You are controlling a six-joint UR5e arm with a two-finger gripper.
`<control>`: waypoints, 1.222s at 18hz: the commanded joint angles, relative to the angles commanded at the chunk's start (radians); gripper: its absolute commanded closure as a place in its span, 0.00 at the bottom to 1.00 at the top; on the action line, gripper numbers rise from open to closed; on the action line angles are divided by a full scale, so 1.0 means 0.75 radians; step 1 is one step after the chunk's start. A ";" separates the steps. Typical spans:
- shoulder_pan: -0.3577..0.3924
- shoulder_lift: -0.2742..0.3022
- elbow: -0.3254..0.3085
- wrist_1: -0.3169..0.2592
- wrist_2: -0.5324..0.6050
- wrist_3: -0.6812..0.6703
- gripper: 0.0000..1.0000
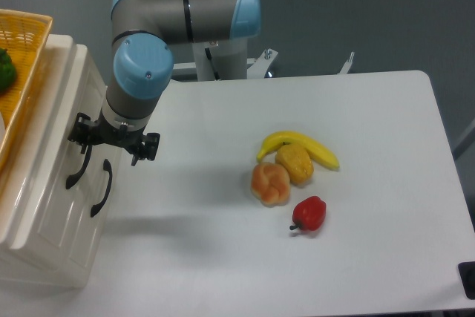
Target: Slide open the top white drawer
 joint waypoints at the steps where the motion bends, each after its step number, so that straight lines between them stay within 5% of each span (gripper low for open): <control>1: 0.000 -0.002 0.002 0.000 -0.002 0.002 0.00; 22: -0.027 -0.023 0.012 0.004 0.008 0.014 0.00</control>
